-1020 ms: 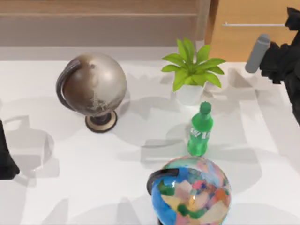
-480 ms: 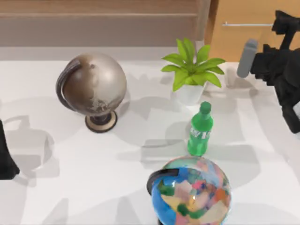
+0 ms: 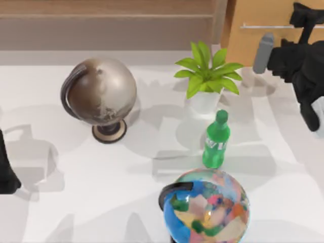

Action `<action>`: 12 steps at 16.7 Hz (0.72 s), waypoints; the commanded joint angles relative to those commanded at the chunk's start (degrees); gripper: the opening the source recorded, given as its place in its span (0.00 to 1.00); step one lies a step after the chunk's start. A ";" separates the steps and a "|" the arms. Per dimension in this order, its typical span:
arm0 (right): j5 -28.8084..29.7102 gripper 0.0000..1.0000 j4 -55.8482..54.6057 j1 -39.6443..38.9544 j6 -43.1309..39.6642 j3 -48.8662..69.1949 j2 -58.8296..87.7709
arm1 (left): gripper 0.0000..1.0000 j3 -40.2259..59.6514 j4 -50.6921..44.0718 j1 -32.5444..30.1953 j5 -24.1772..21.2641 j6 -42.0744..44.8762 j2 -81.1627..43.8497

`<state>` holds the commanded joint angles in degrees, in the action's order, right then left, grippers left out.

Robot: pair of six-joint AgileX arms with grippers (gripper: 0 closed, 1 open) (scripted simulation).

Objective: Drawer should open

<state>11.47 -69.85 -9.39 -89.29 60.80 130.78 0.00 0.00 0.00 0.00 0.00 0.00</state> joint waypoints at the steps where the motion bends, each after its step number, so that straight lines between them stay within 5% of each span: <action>1: 0.00 1.00 0.00 0.00 0.00 0.00 0.00 | 1.00 0.00 0.00 0.00 0.00 0.00 0.00; 2: 0.00 1.00 0.00 0.00 0.00 0.00 0.00 | 1.00 0.00 0.00 0.00 0.00 0.00 0.00; 12: 0.00 0.25 0.00 0.00 0.00 0.00 0.00 | 1.00 0.00 0.00 0.00 0.00 0.00 0.00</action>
<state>11.47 -69.85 -9.39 -89.29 60.80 130.78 0.00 0.00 0.00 0.00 0.00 0.00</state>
